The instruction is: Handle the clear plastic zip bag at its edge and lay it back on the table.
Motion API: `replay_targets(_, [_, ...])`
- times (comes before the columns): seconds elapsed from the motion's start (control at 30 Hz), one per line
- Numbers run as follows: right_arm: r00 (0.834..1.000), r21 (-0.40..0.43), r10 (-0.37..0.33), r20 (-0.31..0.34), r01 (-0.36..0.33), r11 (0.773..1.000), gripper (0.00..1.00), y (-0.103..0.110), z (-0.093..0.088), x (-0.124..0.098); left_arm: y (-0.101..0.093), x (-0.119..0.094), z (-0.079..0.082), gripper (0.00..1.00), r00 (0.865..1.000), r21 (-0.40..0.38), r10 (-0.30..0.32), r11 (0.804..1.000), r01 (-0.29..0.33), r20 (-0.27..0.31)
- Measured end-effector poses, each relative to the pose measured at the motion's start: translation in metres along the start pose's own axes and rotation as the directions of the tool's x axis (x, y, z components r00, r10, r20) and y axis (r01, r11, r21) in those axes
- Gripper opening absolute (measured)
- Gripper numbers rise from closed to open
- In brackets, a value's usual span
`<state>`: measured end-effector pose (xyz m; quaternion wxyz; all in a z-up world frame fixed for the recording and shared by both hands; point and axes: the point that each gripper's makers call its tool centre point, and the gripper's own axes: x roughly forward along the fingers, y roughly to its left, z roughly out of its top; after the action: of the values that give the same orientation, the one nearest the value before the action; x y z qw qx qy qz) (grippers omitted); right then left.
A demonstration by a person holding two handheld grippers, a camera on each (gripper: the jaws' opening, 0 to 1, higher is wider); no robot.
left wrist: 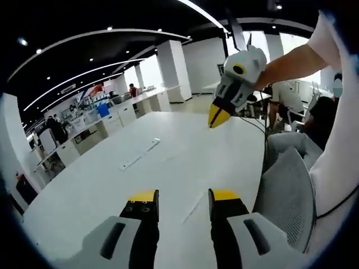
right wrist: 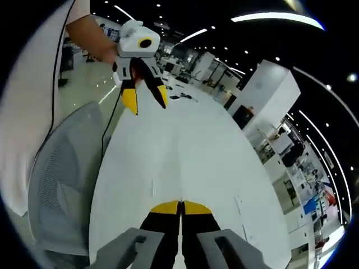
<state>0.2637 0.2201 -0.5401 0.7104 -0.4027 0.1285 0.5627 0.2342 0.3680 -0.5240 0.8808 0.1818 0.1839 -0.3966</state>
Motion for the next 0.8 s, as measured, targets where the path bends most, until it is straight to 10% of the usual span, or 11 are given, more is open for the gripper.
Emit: replay_targets(0.8, [1.0,-0.057,0.025,-0.009,-0.025,0.998,0.0,0.01,0.019,-0.024,-0.009,0.007,0.039,0.19,0.993,0.235,-0.069,0.968,0.091,-0.1])
